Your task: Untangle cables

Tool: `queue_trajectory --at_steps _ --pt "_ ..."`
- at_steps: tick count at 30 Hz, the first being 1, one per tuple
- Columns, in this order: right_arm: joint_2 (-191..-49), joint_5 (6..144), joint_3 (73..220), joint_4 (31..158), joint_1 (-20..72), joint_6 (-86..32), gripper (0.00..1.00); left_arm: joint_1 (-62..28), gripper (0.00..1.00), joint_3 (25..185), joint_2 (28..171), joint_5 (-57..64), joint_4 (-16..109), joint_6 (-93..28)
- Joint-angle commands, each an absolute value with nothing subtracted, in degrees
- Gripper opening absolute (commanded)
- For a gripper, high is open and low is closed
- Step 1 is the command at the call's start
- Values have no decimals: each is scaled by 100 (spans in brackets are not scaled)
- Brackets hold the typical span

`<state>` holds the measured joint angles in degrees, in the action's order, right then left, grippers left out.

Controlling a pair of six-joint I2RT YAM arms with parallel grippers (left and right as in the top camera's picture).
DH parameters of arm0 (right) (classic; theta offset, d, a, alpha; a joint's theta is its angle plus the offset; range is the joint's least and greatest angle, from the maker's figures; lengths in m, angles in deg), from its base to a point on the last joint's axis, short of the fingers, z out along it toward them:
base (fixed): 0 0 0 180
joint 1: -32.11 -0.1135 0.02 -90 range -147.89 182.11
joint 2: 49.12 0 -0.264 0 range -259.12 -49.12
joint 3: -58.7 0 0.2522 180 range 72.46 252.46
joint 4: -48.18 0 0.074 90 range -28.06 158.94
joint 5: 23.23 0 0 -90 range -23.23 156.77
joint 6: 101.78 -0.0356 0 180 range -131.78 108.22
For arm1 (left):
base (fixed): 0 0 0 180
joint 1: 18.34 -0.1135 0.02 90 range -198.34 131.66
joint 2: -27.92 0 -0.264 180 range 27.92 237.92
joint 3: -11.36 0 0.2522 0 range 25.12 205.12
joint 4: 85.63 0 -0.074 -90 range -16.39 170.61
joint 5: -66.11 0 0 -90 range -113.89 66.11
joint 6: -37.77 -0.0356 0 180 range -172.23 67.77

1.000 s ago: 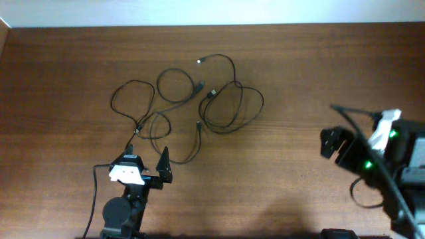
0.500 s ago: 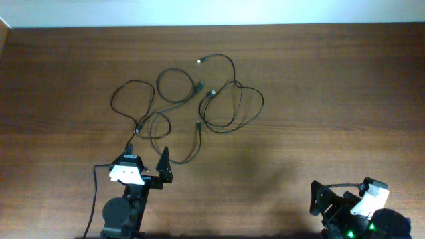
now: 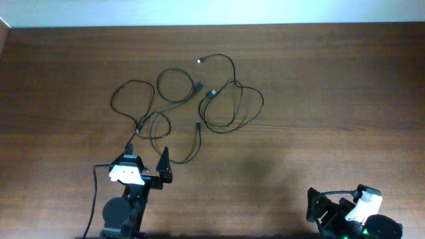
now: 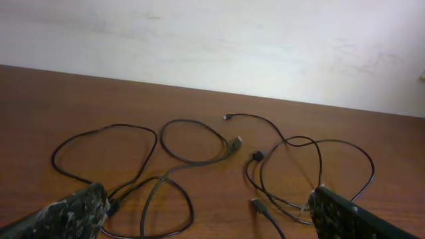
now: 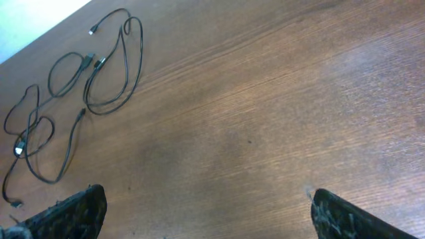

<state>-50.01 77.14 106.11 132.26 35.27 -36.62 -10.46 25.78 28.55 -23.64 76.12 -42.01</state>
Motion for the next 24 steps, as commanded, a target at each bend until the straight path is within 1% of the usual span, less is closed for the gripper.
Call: queue_trajectory --at_steps 1,5,8,11,12,15,16,19,20,22,24 --pt "-4933 8002 10229 13128 3466 -3673 98 -1079 99 2567 2822 -2277 7579 -4293" --pt "-4933 8153 9835 12743 3280 -3673 98 -1079 99 2567 2822 -2277 7579 -4291" --pt "-4931 7959 9805 12391 3280 -3642 98 -1079 99 2567 2822 -2277 7579 -4291" --pt "-4931 7631 9785 11051 3280 -3275 98 -1079 99 2567 2822 -2277 7579 -4291" --pt "-4931 7443 9719 10396 3280 -3000 98 -1079 99 2567 2822 -2277 7579 -4291" --pt "-4931 7447 9527 9089 3252 -1983 98 -1079 99 2567 2822 -2277 7579 -4291" --pt "-4931 7449 9435 8475 3162 -1592 98 -1079 99 2567 2822 -2277 7579 -4291" --pt "-4931 7447 9193 7067 2978 -906 98 -1079 99 2567 2822 -2277 7579 -4291" --pt "-4931 7445 9147 6796 2970 -818 98 -1079 99 2567 2822 -2277 7579 -4291" --pt "-4931 7441 8970 5858 2972 -744 99 -1079 99 2567 2822 -2277 7579 -4291" --pt "-4931 7449 8777 5401 2972 -751 98 -1079 99 2567 2822 -2279 7579 -4291"
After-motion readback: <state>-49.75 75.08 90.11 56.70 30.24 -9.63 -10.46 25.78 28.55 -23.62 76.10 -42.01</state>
